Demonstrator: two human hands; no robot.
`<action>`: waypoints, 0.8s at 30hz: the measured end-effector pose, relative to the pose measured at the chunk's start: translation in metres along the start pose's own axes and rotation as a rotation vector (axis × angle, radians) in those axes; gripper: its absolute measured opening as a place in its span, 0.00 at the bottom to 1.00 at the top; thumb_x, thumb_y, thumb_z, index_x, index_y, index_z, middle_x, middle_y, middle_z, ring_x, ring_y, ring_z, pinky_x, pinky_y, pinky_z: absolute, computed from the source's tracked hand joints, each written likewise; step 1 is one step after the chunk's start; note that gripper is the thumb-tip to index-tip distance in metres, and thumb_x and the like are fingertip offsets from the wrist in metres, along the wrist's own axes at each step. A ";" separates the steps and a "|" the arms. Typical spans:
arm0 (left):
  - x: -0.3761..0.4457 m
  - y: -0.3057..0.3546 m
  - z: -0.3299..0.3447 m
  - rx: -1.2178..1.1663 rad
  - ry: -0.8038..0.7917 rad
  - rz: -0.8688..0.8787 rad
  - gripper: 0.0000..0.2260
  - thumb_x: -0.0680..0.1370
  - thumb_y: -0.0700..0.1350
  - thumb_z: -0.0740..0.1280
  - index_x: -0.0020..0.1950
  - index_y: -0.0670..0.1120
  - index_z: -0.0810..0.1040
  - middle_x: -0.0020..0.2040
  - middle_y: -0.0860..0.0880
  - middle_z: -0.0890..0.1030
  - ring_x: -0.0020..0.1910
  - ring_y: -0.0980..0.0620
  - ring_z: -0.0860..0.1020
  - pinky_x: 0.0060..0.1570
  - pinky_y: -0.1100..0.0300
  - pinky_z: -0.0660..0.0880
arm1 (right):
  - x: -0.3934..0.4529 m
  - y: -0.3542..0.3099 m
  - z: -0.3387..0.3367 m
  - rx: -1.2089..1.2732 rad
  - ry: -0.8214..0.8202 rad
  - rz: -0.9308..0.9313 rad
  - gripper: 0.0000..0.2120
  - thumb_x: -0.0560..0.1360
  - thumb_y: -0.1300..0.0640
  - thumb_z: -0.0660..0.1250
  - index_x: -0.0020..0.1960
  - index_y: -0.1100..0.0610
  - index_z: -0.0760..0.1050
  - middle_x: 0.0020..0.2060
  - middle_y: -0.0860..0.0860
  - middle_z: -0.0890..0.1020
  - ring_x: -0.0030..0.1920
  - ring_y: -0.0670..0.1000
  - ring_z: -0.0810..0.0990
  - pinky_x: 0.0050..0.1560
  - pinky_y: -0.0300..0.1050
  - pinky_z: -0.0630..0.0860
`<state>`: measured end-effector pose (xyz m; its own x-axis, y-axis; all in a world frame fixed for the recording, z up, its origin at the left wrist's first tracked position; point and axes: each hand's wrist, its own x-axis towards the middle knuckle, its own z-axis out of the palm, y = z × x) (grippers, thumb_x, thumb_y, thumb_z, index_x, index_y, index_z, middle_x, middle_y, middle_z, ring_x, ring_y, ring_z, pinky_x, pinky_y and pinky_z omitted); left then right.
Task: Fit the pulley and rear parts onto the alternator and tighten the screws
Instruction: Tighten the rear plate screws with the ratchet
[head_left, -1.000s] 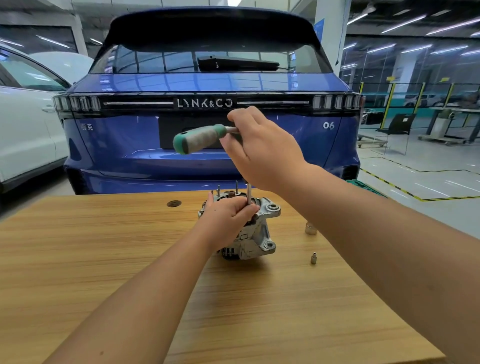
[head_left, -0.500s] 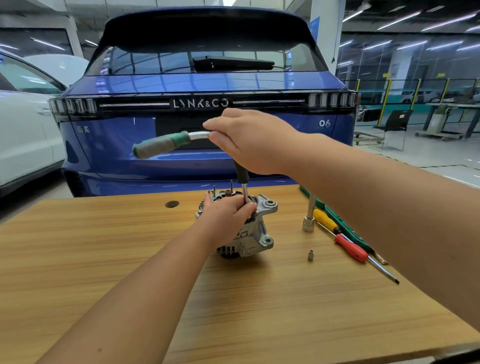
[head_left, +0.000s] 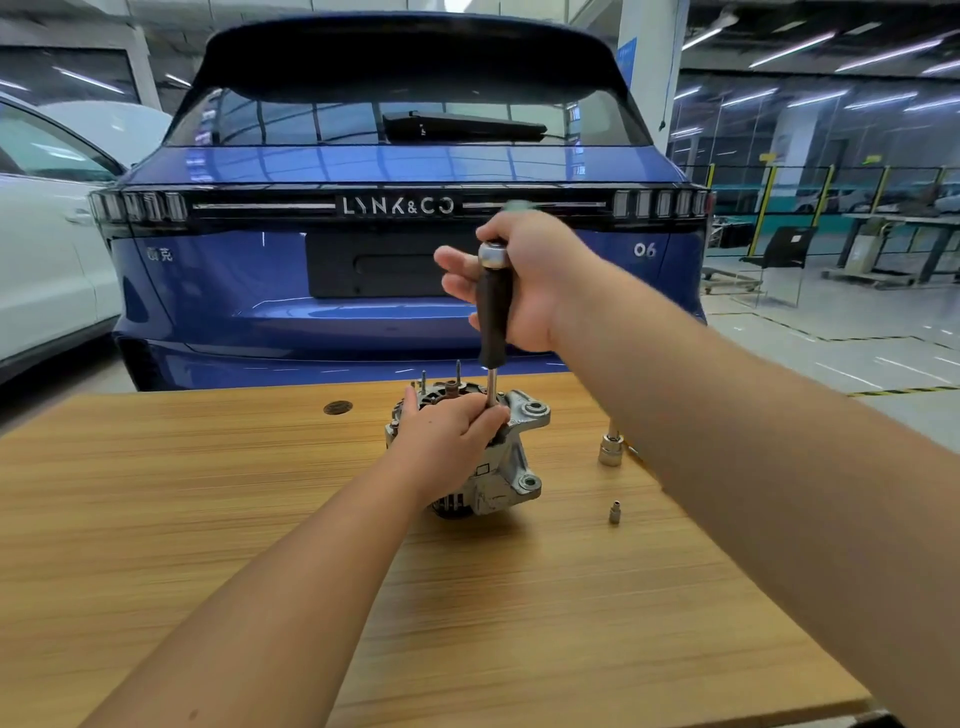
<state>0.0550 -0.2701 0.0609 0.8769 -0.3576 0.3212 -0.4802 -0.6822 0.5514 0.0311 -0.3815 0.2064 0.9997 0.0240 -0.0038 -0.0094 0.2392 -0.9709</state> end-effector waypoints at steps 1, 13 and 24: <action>0.000 0.000 0.000 -0.001 0.003 -0.004 0.17 0.85 0.57 0.52 0.46 0.53 0.77 0.41 0.54 0.81 0.48 0.57 0.77 0.74 0.48 0.31 | 0.004 0.007 -0.001 0.125 0.012 -0.024 0.08 0.82 0.54 0.61 0.56 0.57 0.73 0.40 0.49 0.86 0.41 0.51 0.84 0.46 0.51 0.72; -0.001 0.000 0.001 -0.023 0.032 -0.007 0.16 0.85 0.55 0.53 0.43 0.54 0.74 0.35 0.55 0.79 0.46 0.57 0.78 0.77 0.48 0.34 | 0.005 0.033 -0.017 -1.398 0.168 -1.188 0.17 0.81 0.54 0.60 0.65 0.61 0.77 0.59 0.55 0.81 0.58 0.60 0.77 0.52 0.57 0.76; -0.001 -0.003 0.004 0.025 0.034 0.019 0.16 0.85 0.57 0.52 0.44 0.55 0.74 0.35 0.55 0.79 0.43 0.61 0.78 0.77 0.47 0.35 | -0.002 0.003 -0.018 -1.626 0.031 -0.916 0.20 0.86 0.44 0.49 0.55 0.53 0.76 0.45 0.49 0.76 0.49 0.54 0.75 0.47 0.49 0.70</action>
<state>0.0556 -0.2705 0.0564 0.8664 -0.3488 0.3573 -0.4953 -0.6913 0.5261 0.0294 -0.3988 0.1996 0.6807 0.4203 0.6000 0.4724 -0.8778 0.0791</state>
